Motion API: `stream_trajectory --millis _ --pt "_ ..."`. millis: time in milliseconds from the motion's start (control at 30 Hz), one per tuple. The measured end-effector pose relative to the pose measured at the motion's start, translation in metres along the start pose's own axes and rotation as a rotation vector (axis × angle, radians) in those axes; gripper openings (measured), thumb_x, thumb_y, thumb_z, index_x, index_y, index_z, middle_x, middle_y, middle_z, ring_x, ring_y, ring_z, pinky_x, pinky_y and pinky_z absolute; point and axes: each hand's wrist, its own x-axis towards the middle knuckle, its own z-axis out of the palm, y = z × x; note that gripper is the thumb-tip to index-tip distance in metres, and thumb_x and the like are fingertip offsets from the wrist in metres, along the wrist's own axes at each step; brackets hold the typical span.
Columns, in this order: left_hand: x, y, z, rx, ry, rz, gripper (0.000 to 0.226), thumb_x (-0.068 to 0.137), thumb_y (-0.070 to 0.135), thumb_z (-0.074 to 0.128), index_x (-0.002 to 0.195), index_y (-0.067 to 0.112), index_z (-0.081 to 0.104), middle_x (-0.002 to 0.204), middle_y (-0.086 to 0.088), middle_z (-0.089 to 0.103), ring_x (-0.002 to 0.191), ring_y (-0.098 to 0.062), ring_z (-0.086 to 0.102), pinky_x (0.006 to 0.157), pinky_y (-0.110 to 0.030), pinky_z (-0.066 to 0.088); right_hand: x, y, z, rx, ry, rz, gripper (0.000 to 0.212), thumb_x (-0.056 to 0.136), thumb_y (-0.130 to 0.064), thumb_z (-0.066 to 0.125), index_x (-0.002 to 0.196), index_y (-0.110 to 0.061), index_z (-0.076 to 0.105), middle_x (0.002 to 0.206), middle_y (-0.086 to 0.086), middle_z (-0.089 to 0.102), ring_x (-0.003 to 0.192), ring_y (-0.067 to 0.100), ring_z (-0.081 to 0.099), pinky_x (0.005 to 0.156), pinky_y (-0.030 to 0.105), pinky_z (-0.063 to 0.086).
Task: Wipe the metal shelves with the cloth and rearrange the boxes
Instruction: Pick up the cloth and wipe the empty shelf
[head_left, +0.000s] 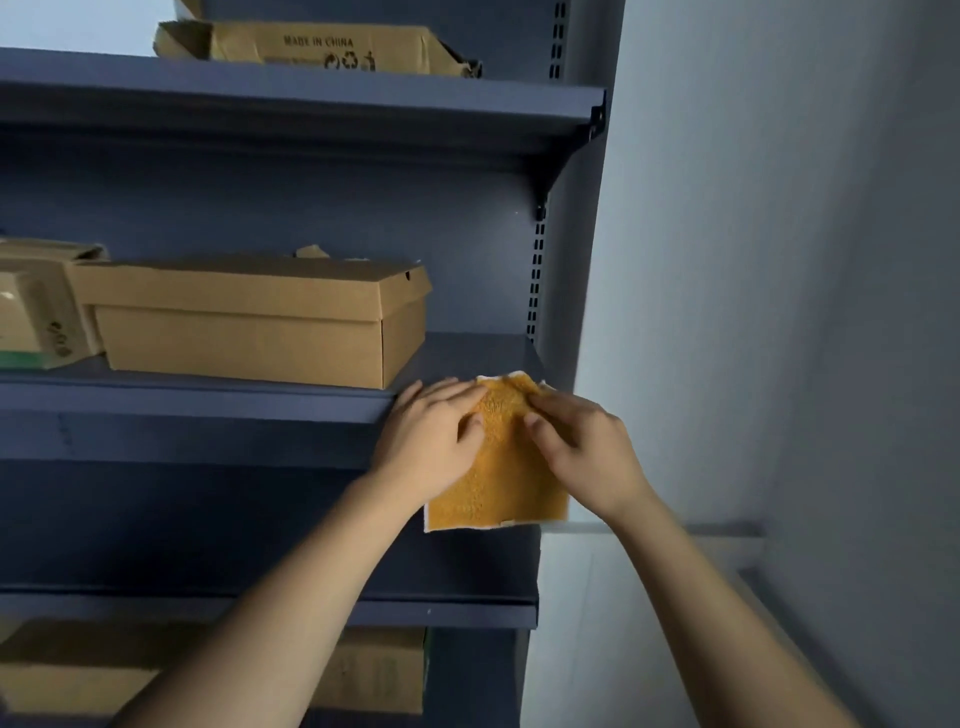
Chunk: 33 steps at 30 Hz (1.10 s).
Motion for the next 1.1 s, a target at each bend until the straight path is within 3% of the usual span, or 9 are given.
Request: stream_trajectory --millis 133,200,300,467,600,767,867,967,1100 --pt "-0.035 0.010 0.015 -0.119 0.214 0.049 0.041 0.098 0.023 0.051 0.137 0.018 0.062 0.141 0.003 0.061 0.137 -0.013 0.049 0.120 -0.036 0.026 -0.033 -0.002 0.003 0.085 0.078 0.020 0.033 0.101 -0.038 0.056 0.128 -0.024 0.070 0.132 -0.011 0.066 0.122 0.007 0.057 0.100 0.017 0.038" --pt "-0.055 0.009 0.027 -0.191 0.235 0.037 0.039 0.098 0.020 0.053 0.135 0.017 0.064 0.139 0.001 0.062 0.135 -0.014 0.051 0.116 -0.034 0.036 -0.052 0.003 0.010 0.147 0.059 0.057 0.032 0.102 -0.038 0.056 0.128 -0.027 0.070 0.131 -0.016 0.064 0.117 0.000 0.054 0.096 0.008 0.034" --pt "-0.085 0.002 0.051 -0.267 0.151 -0.043 0.041 0.096 0.012 0.059 0.136 0.017 0.063 0.137 0.001 0.062 0.130 -0.013 0.054 0.112 -0.028 0.042 -0.078 0.016 0.029 0.181 -0.048 0.107 0.031 0.102 -0.036 0.056 0.130 -0.030 0.068 0.132 -0.017 0.064 0.112 -0.003 0.053 0.092 0.005 0.033" --pt "-0.113 -0.016 0.087 -0.281 -0.044 -0.131 0.046 0.097 0.005 0.058 0.140 0.020 0.059 0.143 0.005 0.058 0.128 0.000 0.049 0.107 0.001 0.023 -0.100 0.042 0.067 0.117 -0.255 0.193 0.038 0.101 -0.018 0.058 0.138 -0.027 0.061 0.139 -0.008 0.061 0.124 0.015 0.058 0.101 0.019 0.038" --pt "-0.111 -0.033 0.108 -0.280 -0.125 -0.139 0.051 0.096 -0.002 0.057 0.142 0.019 0.058 0.145 0.006 0.055 0.131 -0.002 0.047 0.113 -0.007 0.027 -0.097 0.066 0.100 0.076 -0.309 0.243 0.044 0.097 -0.007 0.062 0.136 -0.025 0.062 0.138 -0.006 0.060 0.124 0.017 0.058 0.103 0.019 0.039" --pt "-0.095 -0.056 0.136 -0.292 -0.157 -0.167 0.056 0.094 -0.008 0.053 0.143 0.020 0.057 0.146 0.005 0.054 0.133 -0.008 0.049 0.107 0.001 0.020 -0.082 0.087 0.135 0.084 -0.331 0.328 0.050 0.089 0.001 0.069 0.131 -0.024 0.064 0.133 -0.013 0.051 0.119 0.007 0.051 0.101 0.006 0.034" --pt "-0.085 -0.068 0.151 -0.298 -0.170 -0.165 0.057 0.095 -0.007 0.053 0.144 0.022 0.055 0.147 0.006 0.053 0.134 -0.007 0.047 0.108 -0.001 0.021 -0.071 0.092 0.148 0.139 -0.315 0.376 0.051 0.088 0.000 0.070 0.114 -0.042 0.055 0.132 -0.007 0.060 0.122 0.016 0.058 0.111 0.034 0.047" --pt "-0.073 -0.083 0.168 -0.294 -0.187 -0.153 0.058 0.095 -0.008 0.054 0.145 0.021 0.053 0.149 0.003 0.052 0.136 -0.012 0.048 0.112 -0.012 0.026 -0.054 0.097 0.160 0.087 -0.286 0.378 0.037 0.096 -0.012 0.063 0.131 -0.025 0.060 0.144 -0.004 0.048 0.129 0.018 0.051 0.115 0.032 0.041" --pt "-0.063 -0.104 0.190 -0.246 -0.245 -0.153 0.056 0.095 -0.004 0.054 0.146 0.019 0.052 0.152 0.002 0.048 0.141 -0.017 0.044 0.116 -0.021 0.027 -0.033 0.105 0.174 -0.035 -0.333 0.357 0.042 0.100 -0.017 0.058 0.142 -0.017 0.054 0.152 -0.003 0.039 0.134 0.021 0.045 0.108 0.022 0.036"
